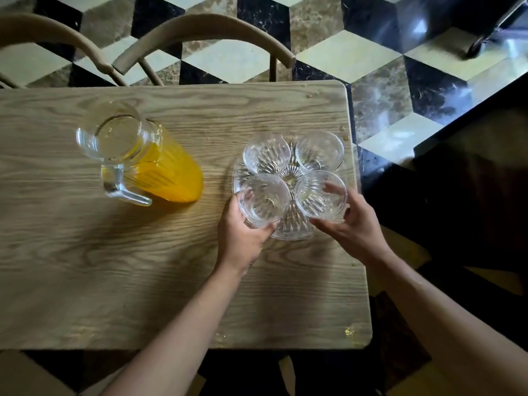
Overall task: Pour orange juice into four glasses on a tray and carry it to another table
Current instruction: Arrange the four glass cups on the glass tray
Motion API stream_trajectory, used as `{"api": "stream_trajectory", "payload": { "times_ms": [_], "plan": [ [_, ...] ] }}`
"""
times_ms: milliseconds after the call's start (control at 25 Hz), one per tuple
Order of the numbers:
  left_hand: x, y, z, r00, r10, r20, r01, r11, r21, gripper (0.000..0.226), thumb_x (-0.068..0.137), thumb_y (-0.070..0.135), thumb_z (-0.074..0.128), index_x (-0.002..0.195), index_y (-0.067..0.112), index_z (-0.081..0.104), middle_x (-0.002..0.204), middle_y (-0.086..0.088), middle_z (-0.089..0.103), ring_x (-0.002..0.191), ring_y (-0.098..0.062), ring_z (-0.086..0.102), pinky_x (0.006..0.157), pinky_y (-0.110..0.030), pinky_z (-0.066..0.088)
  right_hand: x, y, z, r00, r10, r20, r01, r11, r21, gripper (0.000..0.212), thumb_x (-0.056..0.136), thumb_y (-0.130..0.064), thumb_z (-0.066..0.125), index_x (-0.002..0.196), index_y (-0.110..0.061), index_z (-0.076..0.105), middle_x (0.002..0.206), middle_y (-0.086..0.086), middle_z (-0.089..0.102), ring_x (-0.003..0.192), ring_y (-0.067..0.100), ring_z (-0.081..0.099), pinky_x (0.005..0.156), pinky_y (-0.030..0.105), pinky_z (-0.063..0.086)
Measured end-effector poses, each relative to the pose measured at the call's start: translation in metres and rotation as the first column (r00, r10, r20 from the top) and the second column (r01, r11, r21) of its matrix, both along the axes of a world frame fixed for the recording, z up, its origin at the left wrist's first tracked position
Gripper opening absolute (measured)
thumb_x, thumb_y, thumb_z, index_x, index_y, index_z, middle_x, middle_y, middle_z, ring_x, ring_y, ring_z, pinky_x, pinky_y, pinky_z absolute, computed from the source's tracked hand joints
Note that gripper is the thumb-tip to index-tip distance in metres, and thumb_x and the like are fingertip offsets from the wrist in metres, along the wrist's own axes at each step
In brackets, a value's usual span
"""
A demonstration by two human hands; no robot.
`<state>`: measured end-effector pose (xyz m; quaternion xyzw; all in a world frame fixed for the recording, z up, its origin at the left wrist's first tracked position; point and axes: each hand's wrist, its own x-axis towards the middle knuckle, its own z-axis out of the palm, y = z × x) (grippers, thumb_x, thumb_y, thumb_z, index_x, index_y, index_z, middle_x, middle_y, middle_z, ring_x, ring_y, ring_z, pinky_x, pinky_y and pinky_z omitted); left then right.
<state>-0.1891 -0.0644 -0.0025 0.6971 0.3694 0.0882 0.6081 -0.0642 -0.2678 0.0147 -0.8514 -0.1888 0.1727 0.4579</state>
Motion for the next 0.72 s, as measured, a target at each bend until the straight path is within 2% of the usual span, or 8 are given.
{"api": "stream_trajectory", "payload": {
  "times_ms": [80,200,320,440,520,640,720],
  "plan": [
    [-0.001,-0.002,0.000,1.000,0.000,-0.005,0.000,1.000,-0.011,0.077,0.056,0.046,0.093,0.123,0.056,0.057,0.137,0.021,0.061,0.137,-0.006,0.057,0.109,-0.055,0.055,0.001,0.001,-0.001,1.000,-0.002,-0.011,0.001,1.000,-0.010,0.074,0.069,-0.027,0.092,0.135,-0.016,0.062,0.126,-0.008,0.065,0.112,-0.007,0.055,0.095,0.010,0.041],
    [0.001,-0.001,0.000,1.000,0.007,0.005,-0.007,1.000,-0.010,0.085,0.056,0.046,0.092,0.132,0.036,0.055,0.136,0.016,0.061,0.134,-0.006,0.059,0.111,-0.054,0.053,0.000,-0.001,-0.003,1.000,0.008,-0.007,-0.008,1.000,-0.011,0.074,0.069,-0.024,0.093,0.135,-0.016,0.061,0.126,-0.005,0.066,0.115,0.010,0.059,0.099,0.028,0.048],
    [0.003,-0.001,-0.001,1.000,-0.005,-0.007,0.005,1.000,0.001,0.086,0.057,0.044,0.091,0.134,0.029,0.055,0.135,0.014,0.062,0.134,-0.007,0.060,0.111,-0.054,0.053,-0.002,-0.006,-0.007,1.000,0.012,-0.022,-0.012,1.000,0.006,0.075,0.069,-0.022,0.094,0.136,-0.015,0.061,0.128,-0.004,0.065,0.120,0.012,0.059,0.105,0.034,0.047],
    [0.003,-0.004,-0.004,1.000,-0.011,-0.024,0.011,1.000,0.008,0.081,0.057,0.043,0.092,0.129,0.040,0.057,0.137,0.012,0.063,0.137,-0.009,0.058,0.114,-0.056,0.051,-0.004,-0.009,-0.009,1.000,0.002,-0.024,-0.002,1.000,0.010,0.074,0.069,-0.021,0.094,0.135,-0.014,0.061,0.128,-0.004,0.065,0.121,0.012,0.059,0.106,0.032,0.046],
    [0.003,-0.006,-0.006,1.000,-0.012,-0.028,0.013,1.000,0.026,0.082,0.056,0.042,0.092,0.130,0.041,0.055,0.137,0.011,0.063,0.137,-0.011,0.058,0.114,-0.056,0.050,-0.005,-0.009,-0.010,1.000,-0.003,-0.027,0.003,1.000,0.015,0.074,0.069,-0.019,0.094,0.135,-0.014,0.061,0.128,-0.004,0.065,0.121,0.013,0.059,0.104,0.029,0.046],
    [0.002,-0.009,-0.009,1.000,-0.024,-0.019,0.025,0.998,0.056,0.091,0.056,0.044,0.091,0.137,0.030,0.053,0.138,0.004,0.063,0.137,-0.014,0.058,0.114,-0.056,0.050,-0.007,-0.008,-0.011,1.000,-0.007,-0.025,0.007,1.000,0.004,0.074,0.069,-0.019,0.094,0.135,-0.015,0.061,0.129,-0.006,0.065,0.117,0.009,0.059,0.097,0.017,0.042],
    [0.003,-0.009,-0.010,0.999,-0.036,-0.030,0.039,0.996,0.082,0.094,0.057,0.045,0.092,0.140,0.025,0.053,0.139,0.000,0.063,0.137,-0.015,0.058,0.115,-0.054,0.050,-0.006,-0.007,-0.010,1.000,-0.007,-0.026,0.007,1.000,-0.002,0.074,0.069,-0.021,0.094,0.135,-0.014,0.061,0.129,-0.005,0.065,0.120,0.009,0.059,0.100,0.016,0.042]
  ]
}}
